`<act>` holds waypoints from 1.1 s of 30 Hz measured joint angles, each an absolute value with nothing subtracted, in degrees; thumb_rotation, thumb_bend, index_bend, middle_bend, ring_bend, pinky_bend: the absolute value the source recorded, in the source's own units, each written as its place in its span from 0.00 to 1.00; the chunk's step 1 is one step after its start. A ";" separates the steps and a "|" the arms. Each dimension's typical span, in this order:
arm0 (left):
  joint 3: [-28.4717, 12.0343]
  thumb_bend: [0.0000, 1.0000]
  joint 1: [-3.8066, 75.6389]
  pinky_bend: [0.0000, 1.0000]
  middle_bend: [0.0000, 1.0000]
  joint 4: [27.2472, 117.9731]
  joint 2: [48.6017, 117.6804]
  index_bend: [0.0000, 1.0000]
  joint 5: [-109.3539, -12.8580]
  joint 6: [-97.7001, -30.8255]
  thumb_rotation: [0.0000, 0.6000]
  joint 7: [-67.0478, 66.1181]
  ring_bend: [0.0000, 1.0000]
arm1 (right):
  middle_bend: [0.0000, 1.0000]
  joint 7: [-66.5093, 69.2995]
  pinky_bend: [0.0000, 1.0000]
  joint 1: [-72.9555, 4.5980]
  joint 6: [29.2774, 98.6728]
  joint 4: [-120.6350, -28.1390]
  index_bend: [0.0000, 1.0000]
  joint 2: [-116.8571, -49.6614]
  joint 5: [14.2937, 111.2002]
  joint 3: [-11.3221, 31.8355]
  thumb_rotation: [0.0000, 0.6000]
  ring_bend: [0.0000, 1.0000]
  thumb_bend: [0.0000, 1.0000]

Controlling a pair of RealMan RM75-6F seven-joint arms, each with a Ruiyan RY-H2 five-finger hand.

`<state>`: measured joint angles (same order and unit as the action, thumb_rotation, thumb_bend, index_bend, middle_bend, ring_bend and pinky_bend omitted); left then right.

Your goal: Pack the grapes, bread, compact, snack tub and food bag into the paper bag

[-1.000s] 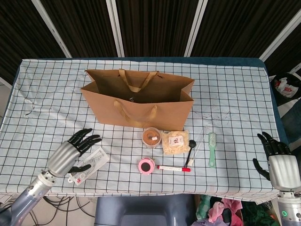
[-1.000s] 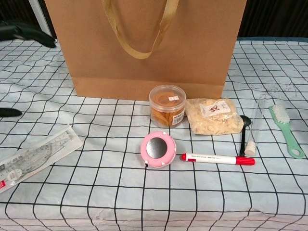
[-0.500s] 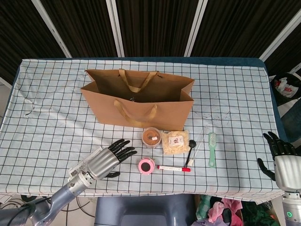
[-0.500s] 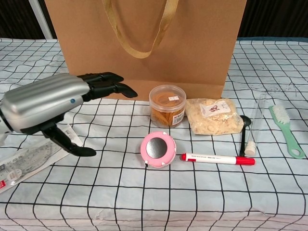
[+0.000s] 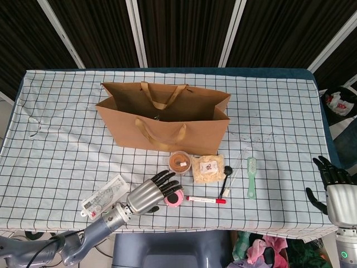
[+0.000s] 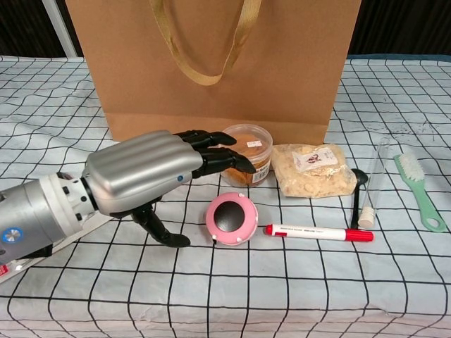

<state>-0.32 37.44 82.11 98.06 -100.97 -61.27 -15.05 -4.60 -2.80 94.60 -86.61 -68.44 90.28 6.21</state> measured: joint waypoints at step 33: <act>-1.45 0.21 41.91 0.26 0.34 74.65 105.50 0.26 -97.06 -57.56 1.00 -21.02 0.17 | 0.13 -3.03 0.28 -2.54 94.80 -86.23 0.13 -68.03 89.92 6.43 1.00 0.24 0.26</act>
<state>-1.45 41.91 74.65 105.50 -97.06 -57.56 -21.02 -3.03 -2.54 94.80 -86.23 -68.03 89.92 6.43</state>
